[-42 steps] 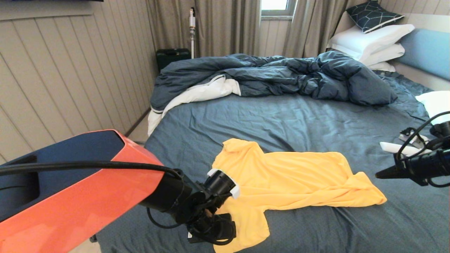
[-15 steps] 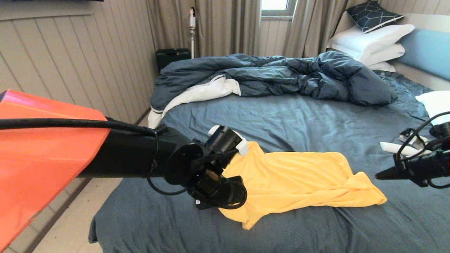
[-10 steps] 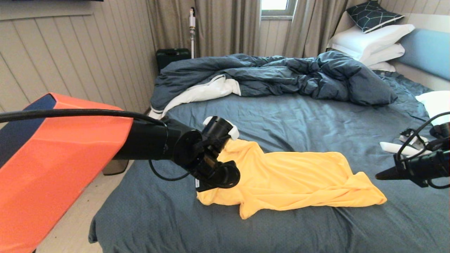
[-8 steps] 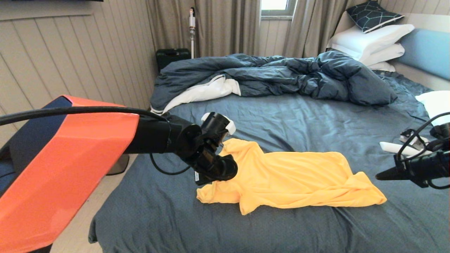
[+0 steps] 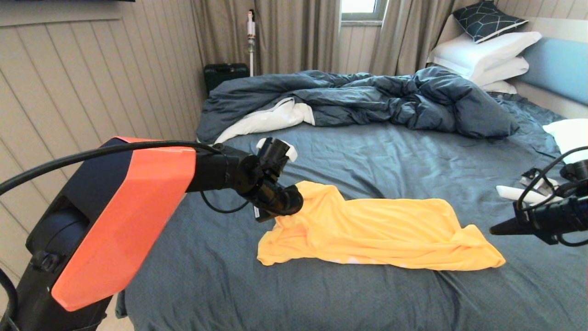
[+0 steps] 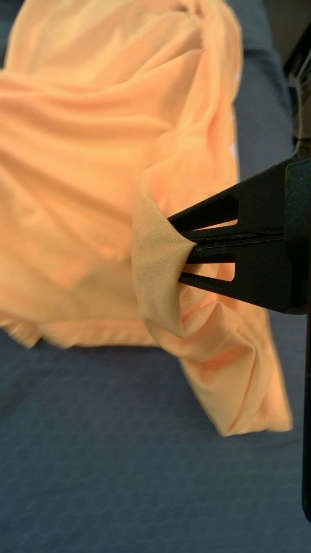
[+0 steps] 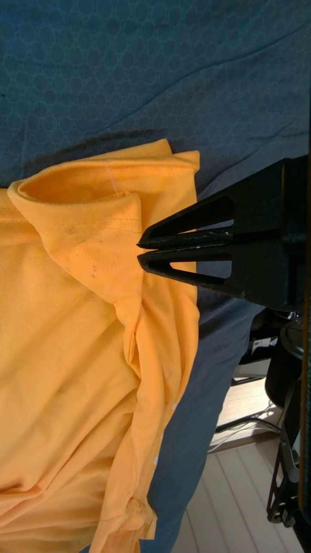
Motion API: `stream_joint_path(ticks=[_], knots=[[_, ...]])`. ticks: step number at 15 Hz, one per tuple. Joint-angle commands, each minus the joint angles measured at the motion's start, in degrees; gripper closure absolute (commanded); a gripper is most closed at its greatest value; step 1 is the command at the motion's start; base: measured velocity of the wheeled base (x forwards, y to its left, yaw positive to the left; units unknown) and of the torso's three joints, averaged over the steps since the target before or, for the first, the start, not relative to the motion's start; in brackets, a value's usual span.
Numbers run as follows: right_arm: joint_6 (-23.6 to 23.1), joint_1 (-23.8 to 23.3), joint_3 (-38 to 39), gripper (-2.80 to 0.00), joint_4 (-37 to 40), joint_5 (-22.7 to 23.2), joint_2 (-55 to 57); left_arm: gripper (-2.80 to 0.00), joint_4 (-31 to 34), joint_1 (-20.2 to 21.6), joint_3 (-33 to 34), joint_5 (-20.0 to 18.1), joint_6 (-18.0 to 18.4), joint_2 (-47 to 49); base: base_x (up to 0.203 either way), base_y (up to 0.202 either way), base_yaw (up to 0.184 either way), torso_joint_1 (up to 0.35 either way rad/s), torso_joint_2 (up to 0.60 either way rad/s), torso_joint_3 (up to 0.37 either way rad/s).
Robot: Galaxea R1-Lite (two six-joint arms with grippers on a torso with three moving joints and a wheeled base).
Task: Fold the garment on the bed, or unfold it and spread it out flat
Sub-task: Fold the yellow T-shirt
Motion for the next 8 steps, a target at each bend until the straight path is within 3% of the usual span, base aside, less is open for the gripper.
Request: stream_joint_path(ticks=[1, 4, 8], knots=[[-0.1, 0.1, -0.1, 0.00, 0.1, 0.2, 0.4, 0.00, -0.7, 0.1, -0.1, 0.1, -0.2, 1.2, 0.000, 0.000, 0.000, 0.000, 0.00, 0.000], [-0.1, 0.1, -0.2, 0.00, 0.1, 0.3, 0.6, 0.00, -6.4, 0.2, -0.1, 0.7, 0.9, 2.3, 0.000, 0.000, 0.000, 0.000, 0.00, 0.000], [-0.1, 0.2, -1.4, 0.00, 0.0, 0.5, 1.8, 0.00, -9.3, 0.8, -0.1, 2.7, 1.7, 3.4, 0.000, 0.000, 0.000, 0.000, 0.00, 0.000]])
